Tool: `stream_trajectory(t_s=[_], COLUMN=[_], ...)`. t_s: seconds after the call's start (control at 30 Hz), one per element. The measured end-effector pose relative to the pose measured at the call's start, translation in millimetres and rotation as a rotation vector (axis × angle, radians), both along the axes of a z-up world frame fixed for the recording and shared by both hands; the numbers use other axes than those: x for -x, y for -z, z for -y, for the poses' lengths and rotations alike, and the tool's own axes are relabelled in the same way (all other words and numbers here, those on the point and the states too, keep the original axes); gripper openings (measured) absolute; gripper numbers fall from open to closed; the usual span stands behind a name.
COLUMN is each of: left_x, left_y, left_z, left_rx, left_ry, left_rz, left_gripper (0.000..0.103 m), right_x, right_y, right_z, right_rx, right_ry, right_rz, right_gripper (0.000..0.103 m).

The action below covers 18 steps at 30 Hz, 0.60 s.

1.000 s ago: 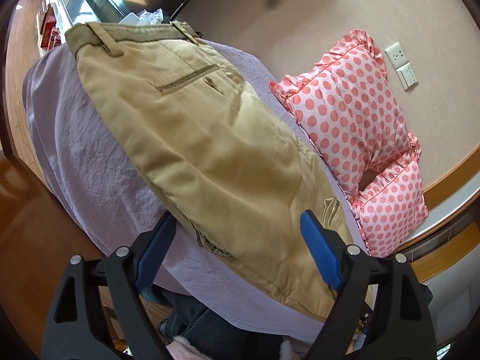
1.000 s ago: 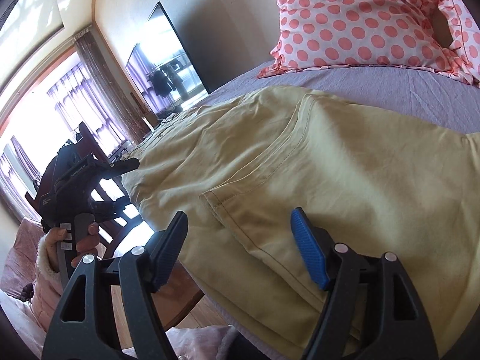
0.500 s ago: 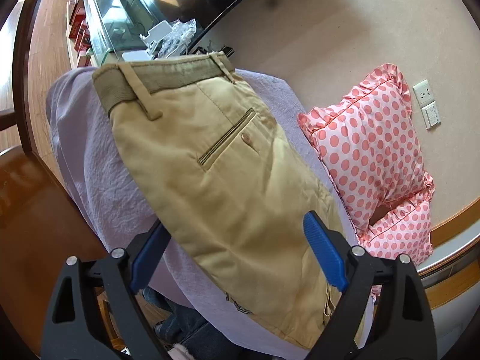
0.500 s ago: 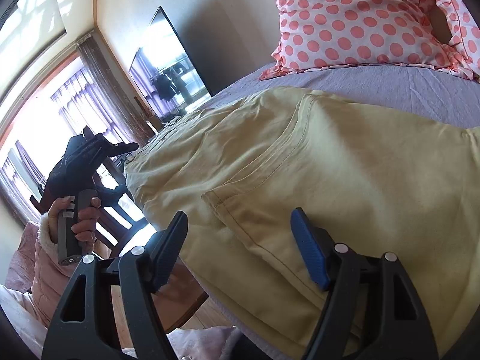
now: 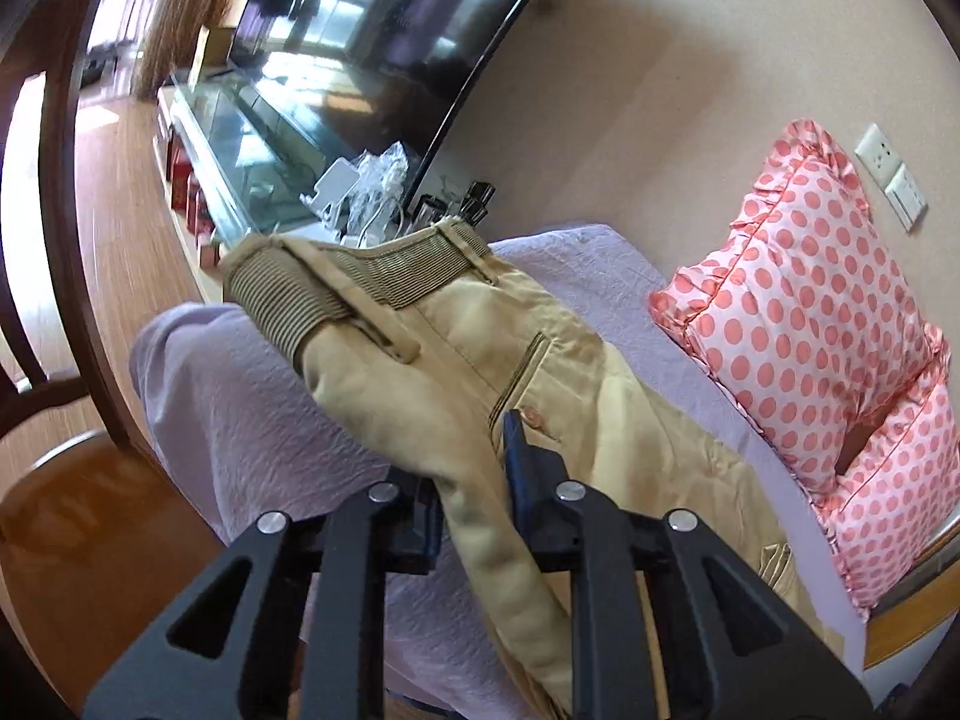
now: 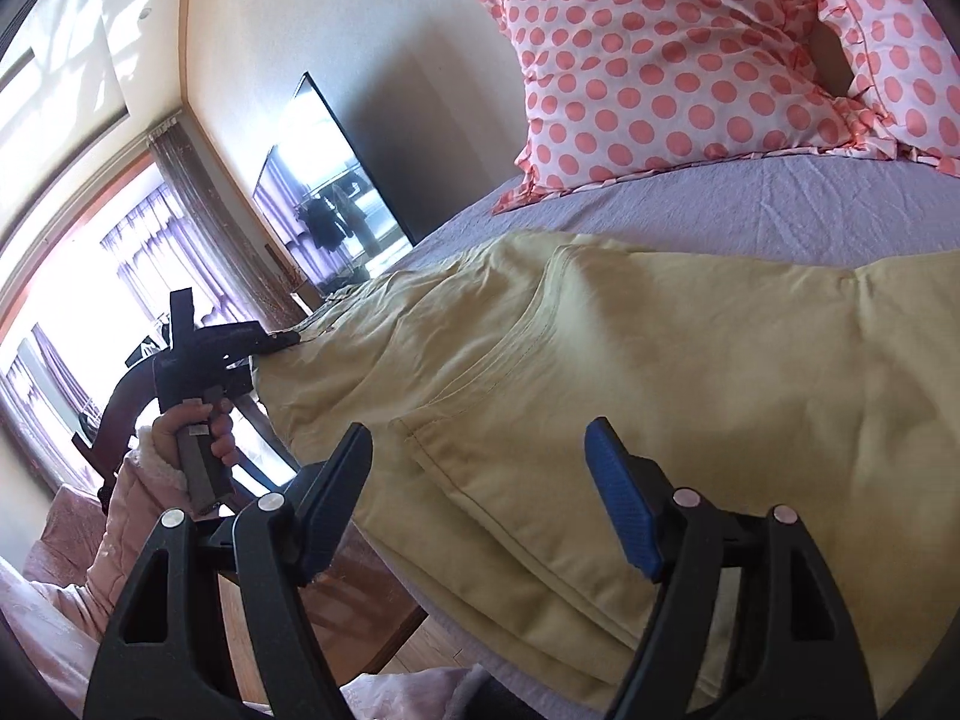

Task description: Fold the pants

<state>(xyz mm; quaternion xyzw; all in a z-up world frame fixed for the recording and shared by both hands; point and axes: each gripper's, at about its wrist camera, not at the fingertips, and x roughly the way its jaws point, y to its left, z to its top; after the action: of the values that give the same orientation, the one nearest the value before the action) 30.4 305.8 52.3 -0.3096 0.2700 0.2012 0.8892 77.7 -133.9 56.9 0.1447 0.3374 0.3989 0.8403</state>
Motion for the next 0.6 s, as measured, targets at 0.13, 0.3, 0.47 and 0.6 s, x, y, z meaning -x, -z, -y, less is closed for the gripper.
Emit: stream_trajectory(t_s=[0.13, 0.3, 0.47, 0.6], left_x=[-10, -32, -40, -43], left_y=[-40, -92, -101, -53], left_z=[39, 154, 298, 388], left_rx=[-0.155, -0.327, -0.352, -0.385], left_ry=[0.094, 0.410, 0.881, 1.144], left_rz=[0.070, 0.173, 0.260, 0.171], left_gripper=[0.009, 0.010, 0.012, 0.011], right_x=[-2, -4, 4, 12], right_y=[-5, -5, -4, 3], right_z=[42, 102, 167, 210], right_rx=[-0.014, -0.047, -0.105, -0.151], right_ry=[0.113, 0.296, 0.494, 0.616], right_rz=[0.021, 0.022, 0.001, -0.033], right_gripper=[0.077, 0.077, 0.079, 0.080])
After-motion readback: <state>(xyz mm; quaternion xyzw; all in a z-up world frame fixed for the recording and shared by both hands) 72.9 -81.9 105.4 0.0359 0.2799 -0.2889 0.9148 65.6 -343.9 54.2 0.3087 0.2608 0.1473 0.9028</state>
